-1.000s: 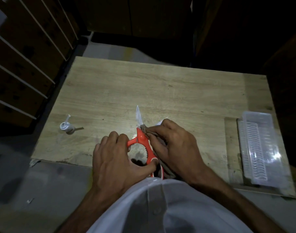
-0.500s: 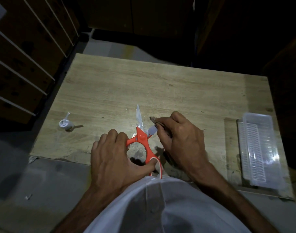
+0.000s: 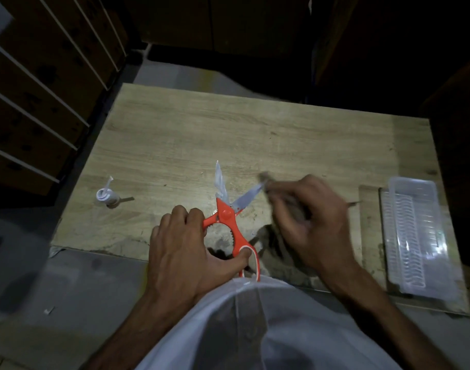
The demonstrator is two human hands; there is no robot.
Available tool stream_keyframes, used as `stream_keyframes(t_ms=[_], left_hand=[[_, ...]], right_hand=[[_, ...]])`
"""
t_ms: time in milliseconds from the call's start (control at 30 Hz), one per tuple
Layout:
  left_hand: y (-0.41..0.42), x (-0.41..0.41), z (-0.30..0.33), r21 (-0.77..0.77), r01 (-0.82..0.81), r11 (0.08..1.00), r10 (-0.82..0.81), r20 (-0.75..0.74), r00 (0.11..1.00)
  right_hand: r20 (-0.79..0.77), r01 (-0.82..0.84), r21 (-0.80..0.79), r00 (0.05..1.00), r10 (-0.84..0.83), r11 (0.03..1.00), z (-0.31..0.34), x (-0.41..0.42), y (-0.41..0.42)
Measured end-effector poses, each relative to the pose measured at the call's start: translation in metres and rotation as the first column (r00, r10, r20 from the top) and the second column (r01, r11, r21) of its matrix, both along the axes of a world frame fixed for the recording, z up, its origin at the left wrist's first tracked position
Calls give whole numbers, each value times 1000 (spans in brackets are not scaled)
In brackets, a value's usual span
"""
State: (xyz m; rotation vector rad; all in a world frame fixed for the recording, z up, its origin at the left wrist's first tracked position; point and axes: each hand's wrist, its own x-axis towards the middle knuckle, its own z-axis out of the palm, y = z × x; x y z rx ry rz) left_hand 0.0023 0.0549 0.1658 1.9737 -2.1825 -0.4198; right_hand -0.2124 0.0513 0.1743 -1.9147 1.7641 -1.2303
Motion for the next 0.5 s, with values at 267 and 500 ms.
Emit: stream_keyframes(t_ms=[267,500], left_hand=[[1,-3,3,-31,-1,1000,0,-7,1000],[2,-1,0,-32,9,999,-8,30,1000]], right_hand=[[-284,-167,49,943,174,985,-24,19,4],[-316,-23,64,948,43,998,-28,16,-1]])
